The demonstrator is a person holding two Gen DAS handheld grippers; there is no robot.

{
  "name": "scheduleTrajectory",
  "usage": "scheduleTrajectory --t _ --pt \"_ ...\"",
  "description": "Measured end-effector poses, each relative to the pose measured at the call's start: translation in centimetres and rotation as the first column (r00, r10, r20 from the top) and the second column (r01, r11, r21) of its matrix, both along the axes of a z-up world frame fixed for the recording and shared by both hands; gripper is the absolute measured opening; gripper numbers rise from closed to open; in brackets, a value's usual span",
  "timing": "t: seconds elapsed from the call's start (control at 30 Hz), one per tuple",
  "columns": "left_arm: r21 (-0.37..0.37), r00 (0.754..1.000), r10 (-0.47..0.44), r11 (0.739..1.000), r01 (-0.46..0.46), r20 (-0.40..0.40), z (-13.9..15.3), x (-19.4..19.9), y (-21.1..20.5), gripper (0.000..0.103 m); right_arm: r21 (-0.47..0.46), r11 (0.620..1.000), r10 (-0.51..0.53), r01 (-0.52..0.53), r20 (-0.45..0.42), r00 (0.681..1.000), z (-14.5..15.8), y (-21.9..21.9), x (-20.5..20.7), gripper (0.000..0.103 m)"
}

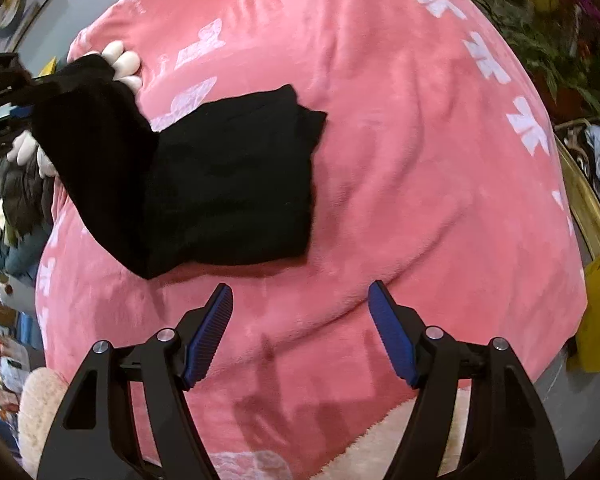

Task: Fold small clothes

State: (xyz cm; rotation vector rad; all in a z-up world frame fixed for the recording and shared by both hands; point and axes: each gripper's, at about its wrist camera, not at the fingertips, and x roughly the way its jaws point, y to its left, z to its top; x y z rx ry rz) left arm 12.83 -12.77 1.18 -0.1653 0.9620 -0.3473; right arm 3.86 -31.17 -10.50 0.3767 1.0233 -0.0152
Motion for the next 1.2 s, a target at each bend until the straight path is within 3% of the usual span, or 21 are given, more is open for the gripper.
scheduleTrajectory --t 0.13,0.3,0.4,0.47,0.5,0.67,0.8,0.97,1.0,1.07,1.1,1.2 --pt "0.006 0.997 -0.033 0.999 0.033 -0.064 -2.4 0.2 -2.8 0.007 0.057 0.997 -0.044 0.044 0.003 0.999 -0.1 -1.9 -0.5 0.070" --pt "0.092 0.982 -0.062 0.993 0.079 -0.179 -7.9 -0.2 -6.0 0.010 0.122 0.988 -0.091 0.092 -0.020 0.996 -0.5 -3.9 -0.6 0.070" --pt "0.059 0.969 -0.044 0.996 0.060 -0.243 -9.8 -1.1 -5.5 0.028 0.108 0.991 -0.080 0.081 -0.013 0.997 -0.1 -4.4 -0.4 0.070" --pt "-0.016 0.960 -0.052 0.999 0.050 -0.275 -10.0 -2.0 -4.5 0.051 0.097 0.994 -0.058 0.057 0.007 0.998 0.6 -4.4 0.0 0.070" --pt "-0.017 0.962 -0.040 0.999 0.036 -0.271 -9.8 -2.5 -3.9 0.062 0.093 0.995 -0.042 0.040 0.020 0.999 1.0 -4.4 0.3 0.070" --pt "0.045 0.977 -0.027 0.998 0.037 -0.210 -8.2 -4.5 -1.1 0.063 0.175 0.983 0.047 -0.057 0.063 0.997 2.6 -3.3 4.6 0.071" --pt "0.093 0.983 0.007 0.996 0.010 -0.183 -7.3 -5.3 1.8 0.064 0.151 0.978 0.133 -0.145 0.084 0.988 3.3 -0.4 8.9 0.085" --pt "0.091 0.980 0.064 0.995 -0.047 -0.187 -7.0 -5.9 5.9 0.067 0.097 0.979 0.183 -0.182 0.004 0.983 0.9 3.5 14.3 0.085" --pt "0.092 0.980 0.070 0.994 -0.054 -0.187 -7.0 -6.0 6.3 0.067 0.101 0.975 0.201 -0.197 -0.024 0.979 -0.1 4.5 15.3 0.080" --pt "0.096 0.977 0.093 0.992 -0.076 -0.193 -7.2 -6.2 7.6 0.067 0.162 0.960 0.242 -0.229 -0.060 0.968 -1.2 5.9 16.3 0.029" --pt "0.093 0.975 0.103 0.992 -0.086 -0.197 -7.3 -6.2 8.4 0.067 0.192 0.952 0.252 -0.237 -0.061 0.966 -1.0 6.4 16.5 0.013" --pt "0.081 0.970 0.129 0.990 -0.114 -0.205 -7.4 -6.2 10.0 0.067 0.125 0.947 0.282 -0.296 0.122 0.952 5.5 7.1 15.8 0.012"
